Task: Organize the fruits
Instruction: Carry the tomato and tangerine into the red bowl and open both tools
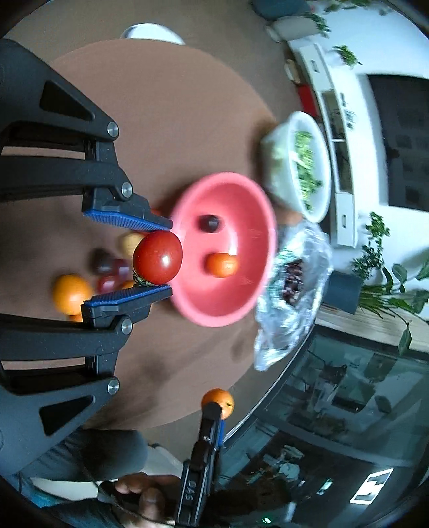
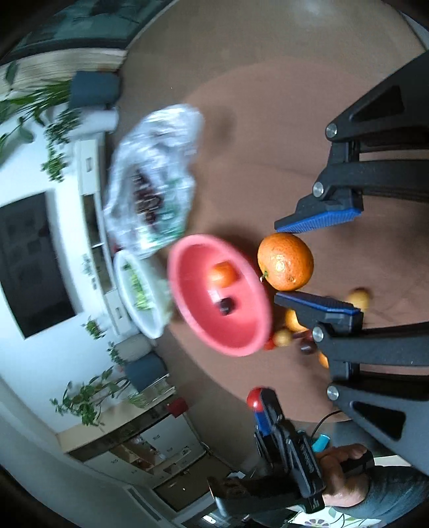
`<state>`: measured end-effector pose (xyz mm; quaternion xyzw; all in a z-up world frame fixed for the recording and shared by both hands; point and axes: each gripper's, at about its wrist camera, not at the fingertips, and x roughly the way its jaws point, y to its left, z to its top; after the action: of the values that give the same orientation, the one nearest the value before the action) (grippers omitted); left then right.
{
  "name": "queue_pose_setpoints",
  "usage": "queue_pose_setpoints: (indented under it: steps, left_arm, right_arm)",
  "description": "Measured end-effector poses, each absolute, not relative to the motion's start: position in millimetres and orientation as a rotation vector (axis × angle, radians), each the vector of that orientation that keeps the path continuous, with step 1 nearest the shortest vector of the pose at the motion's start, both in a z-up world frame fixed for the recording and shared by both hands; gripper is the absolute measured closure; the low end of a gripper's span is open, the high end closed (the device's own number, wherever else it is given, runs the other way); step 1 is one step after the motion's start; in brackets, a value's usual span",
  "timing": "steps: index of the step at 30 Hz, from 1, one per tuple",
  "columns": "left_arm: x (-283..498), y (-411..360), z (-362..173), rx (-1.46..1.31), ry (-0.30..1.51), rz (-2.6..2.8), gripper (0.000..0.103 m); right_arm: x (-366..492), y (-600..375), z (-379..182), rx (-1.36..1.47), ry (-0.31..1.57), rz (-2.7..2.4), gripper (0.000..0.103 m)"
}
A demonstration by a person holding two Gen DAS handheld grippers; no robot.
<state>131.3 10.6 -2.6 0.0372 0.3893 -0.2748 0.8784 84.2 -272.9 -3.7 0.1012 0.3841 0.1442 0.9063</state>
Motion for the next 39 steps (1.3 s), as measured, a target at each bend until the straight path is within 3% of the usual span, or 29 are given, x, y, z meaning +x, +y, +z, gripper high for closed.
queue_pose_setpoints:
  steps: [5, 14, 24, 39]
  left_arm:
    - [179, -18, -1, 0.152, 0.843, -0.576, 0.073]
    - [226, -51, -43, 0.258, 0.955, -0.582, 0.073]
    - [233, -65, -69, 0.323, 1.003, -0.603, 0.073]
    - [238, -68, -81, 0.345, 1.033, -0.594, 0.072]
  right_arm:
    - [131, -247, 14, 0.124, 0.796, 0.351, 0.064]
    - [192, -201, -23, -0.047, 0.929, 0.389, 0.064]
    - [208, -181, -55, -0.211, 1.010, 0.392, 0.063]
    - [219, -177, -68, -0.242, 1.041, 0.393, 0.063]
